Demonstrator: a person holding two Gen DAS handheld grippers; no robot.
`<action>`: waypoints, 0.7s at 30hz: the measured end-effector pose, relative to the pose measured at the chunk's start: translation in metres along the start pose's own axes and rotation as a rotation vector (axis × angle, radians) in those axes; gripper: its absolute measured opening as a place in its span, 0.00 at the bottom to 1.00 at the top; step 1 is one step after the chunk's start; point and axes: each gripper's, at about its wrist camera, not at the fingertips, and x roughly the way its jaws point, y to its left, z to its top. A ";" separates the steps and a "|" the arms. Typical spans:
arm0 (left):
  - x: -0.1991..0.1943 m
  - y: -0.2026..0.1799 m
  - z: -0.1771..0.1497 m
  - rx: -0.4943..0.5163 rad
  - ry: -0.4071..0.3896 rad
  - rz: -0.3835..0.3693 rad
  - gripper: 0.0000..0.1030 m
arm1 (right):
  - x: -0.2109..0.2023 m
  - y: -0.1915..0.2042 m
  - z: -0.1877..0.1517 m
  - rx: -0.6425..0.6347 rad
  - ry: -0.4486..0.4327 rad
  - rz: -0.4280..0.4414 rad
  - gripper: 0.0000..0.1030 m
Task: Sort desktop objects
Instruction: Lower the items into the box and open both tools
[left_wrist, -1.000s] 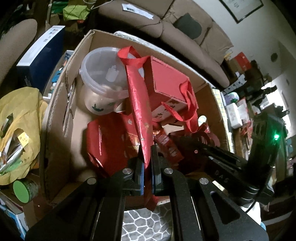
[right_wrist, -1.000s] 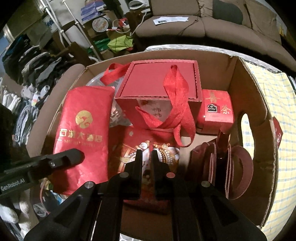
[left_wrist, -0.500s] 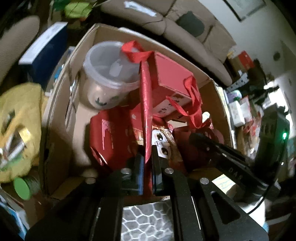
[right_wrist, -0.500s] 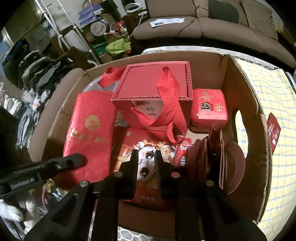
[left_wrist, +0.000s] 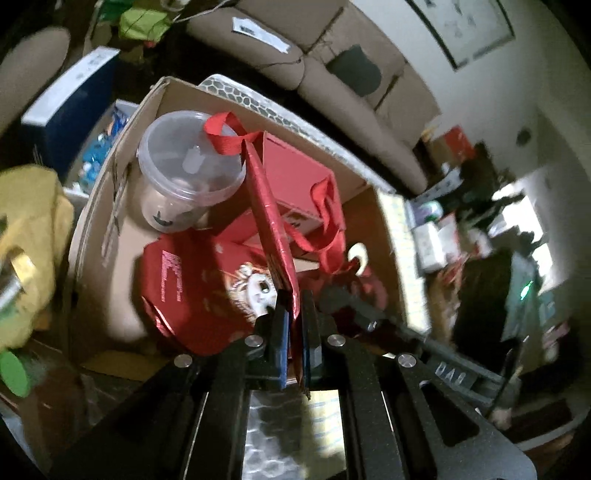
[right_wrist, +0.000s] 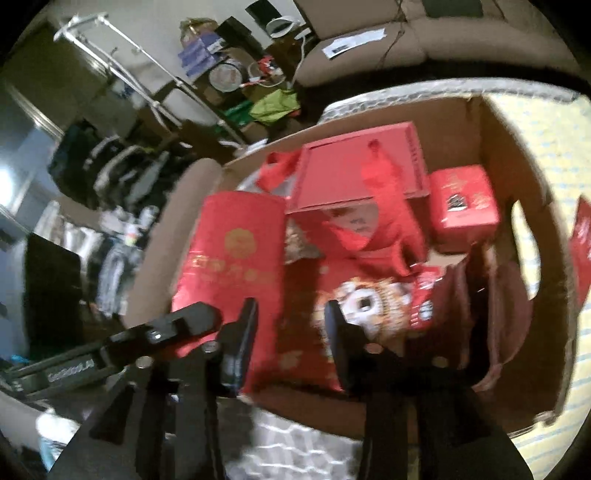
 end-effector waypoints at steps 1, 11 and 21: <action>-0.002 0.005 0.001 -0.036 -0.009 -0.020 0.05 | 0.000 0.001 -0.002 0.010 0.003 0.023 0.40; -0.003 0.041 -0.006 -0.278 -0.089 -0.217 0.05 | -0.005 0.008 -0.018 0.045 0.043 0.138 0.52; 0.006 0.052 -0.018 -0.356 -0.121 -0.255 0.05 | -0.008 0.012 -0.026 0.066 0.042 0.236 0.48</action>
